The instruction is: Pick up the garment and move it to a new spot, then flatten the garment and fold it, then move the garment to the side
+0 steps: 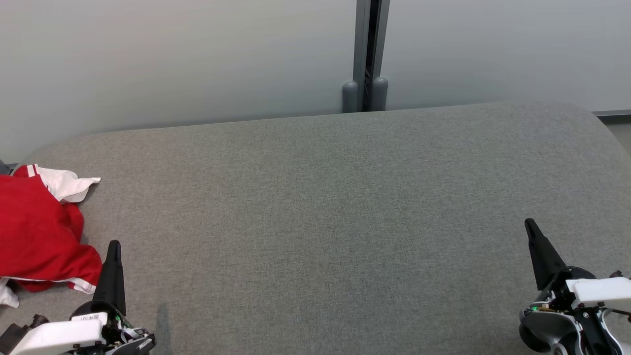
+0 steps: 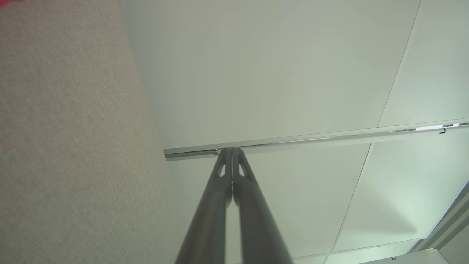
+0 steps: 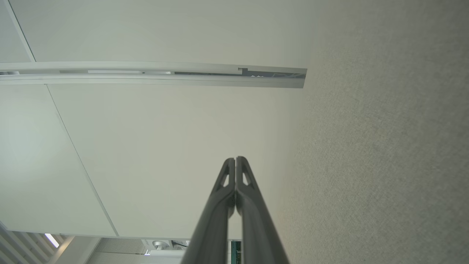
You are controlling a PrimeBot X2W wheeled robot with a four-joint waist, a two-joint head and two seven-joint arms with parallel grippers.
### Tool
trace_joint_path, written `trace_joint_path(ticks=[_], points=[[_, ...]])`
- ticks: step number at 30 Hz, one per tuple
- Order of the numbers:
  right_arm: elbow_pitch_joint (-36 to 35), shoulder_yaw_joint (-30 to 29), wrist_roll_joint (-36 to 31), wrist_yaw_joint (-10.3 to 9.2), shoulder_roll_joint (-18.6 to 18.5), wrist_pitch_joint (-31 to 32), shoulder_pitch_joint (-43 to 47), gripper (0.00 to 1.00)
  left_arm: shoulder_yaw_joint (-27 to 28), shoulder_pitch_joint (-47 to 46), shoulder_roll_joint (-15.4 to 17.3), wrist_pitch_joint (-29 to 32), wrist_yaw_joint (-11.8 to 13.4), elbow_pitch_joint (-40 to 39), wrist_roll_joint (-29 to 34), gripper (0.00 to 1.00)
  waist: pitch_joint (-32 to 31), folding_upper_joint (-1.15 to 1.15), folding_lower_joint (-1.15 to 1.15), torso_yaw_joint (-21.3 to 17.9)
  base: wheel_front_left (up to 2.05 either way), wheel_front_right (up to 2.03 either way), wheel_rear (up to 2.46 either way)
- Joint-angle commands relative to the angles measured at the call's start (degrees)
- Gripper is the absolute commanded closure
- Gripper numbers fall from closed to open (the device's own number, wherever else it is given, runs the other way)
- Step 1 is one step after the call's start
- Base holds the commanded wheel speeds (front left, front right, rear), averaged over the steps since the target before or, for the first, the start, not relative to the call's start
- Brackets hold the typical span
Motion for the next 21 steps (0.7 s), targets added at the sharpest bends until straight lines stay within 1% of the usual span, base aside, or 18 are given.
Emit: trace_joint_path(ticks=[1, 9, 10, 13, 21], points=[[0.07, 0.01, -0.02, -0.02, -0.25, 0.13, -0.55, 1.00, 0.11, -0.89, 0.15, -0.09, -0.33, 0.04, 0.02, 1.00, 0.00, 0.00, 0.00, 0.00, 0.00, 0.00, 0.00], [0.07, 0.01, -0.03, -0.01, -0.25, 0.13, -0.55, 1.00, 0.11, -0.89, 0.15, -0.09, -0.33, 0.04, 0.02, 1.00, 0.00, 0.00, 0.00, 0.00, 0.00, 0.00, 0.00], [0.00, 0.00, -0.01, -0.01, 0.00, 0.00, 0.00, 0.00, 0.00, 0.00, 0.00, 0.00, 0.00, 0.01, 0.00, 0.00, 0.00, 0.00, 0.00, 0.00, 0.00, 0.00, 0.00], [1.07, 0.01, -0.08, -0.01, 0.51, -0.10, 1.06, 0.00, -0.16, 0.86, -0.41, -0.09, 0.03, 1.28, 0.03, 0.00, 0.00, 0.00, 0.00, 0.00, 0.00, 0.00, 0.00], [0.02, 0.45, -1.93, -0.01, 0.16, -2.59, 0.59, 0.00, -1.21, -1.07, -0.33, -2.18, 0.02, 1.40, 0.57, 0.00, 0.06, 0.00, 0.00, -0.01, 0.00, 0.00, 0.00]])
